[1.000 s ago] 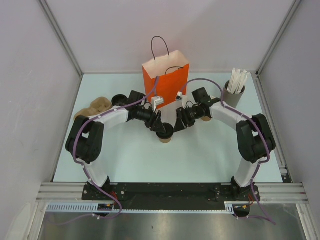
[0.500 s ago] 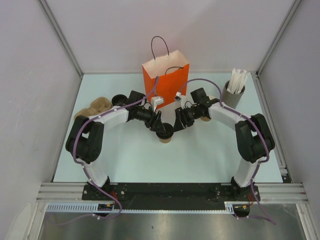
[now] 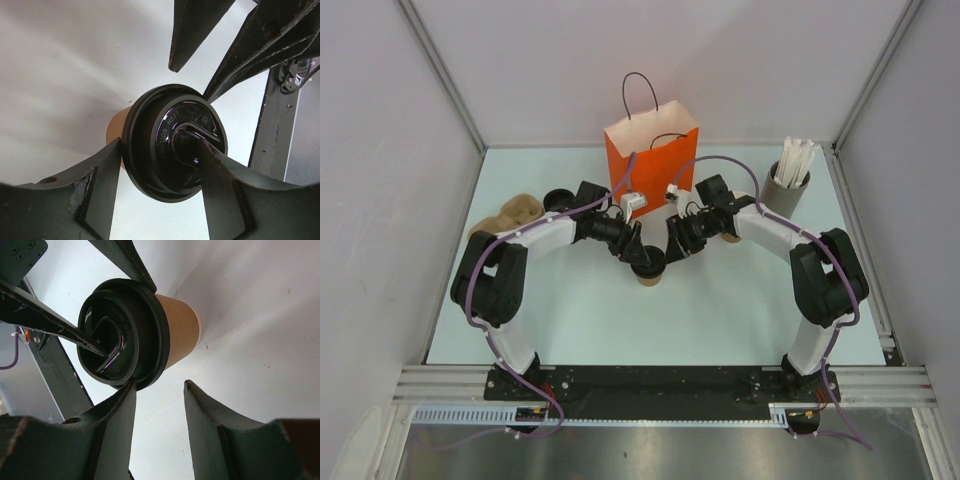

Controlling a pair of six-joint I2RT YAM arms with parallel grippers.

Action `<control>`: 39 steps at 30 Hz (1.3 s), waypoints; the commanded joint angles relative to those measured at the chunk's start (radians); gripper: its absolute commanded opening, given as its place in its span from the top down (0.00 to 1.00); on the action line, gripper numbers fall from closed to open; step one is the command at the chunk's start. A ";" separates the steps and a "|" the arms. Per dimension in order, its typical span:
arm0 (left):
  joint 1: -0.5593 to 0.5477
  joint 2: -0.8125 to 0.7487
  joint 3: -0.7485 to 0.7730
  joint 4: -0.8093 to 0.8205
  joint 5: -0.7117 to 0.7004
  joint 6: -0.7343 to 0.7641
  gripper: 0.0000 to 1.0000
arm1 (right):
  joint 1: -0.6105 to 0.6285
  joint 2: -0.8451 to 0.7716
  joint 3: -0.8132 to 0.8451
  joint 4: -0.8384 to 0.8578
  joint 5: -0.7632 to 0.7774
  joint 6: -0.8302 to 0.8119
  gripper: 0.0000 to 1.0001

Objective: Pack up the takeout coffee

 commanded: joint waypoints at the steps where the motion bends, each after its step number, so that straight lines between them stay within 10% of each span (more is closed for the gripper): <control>1: 0.002 0.053 -0.064 -0.090 -0.201 0.115 0.38 | 0.059 0.091 -0.021 -0.002 0.288 -0.054 0.54; 15: 0.002 0.051 -0.072 -0.094 -0.204 0.123 0.38 | 0.099 0.116 -0.021 -0.040 0.356 -0.091 0.53; 39: 0.002 0.070 -0.026 -0.107 -0.187 0.109 0.38 | -0.025 0.056 0.171 0.016 -0.115 0.039 0.30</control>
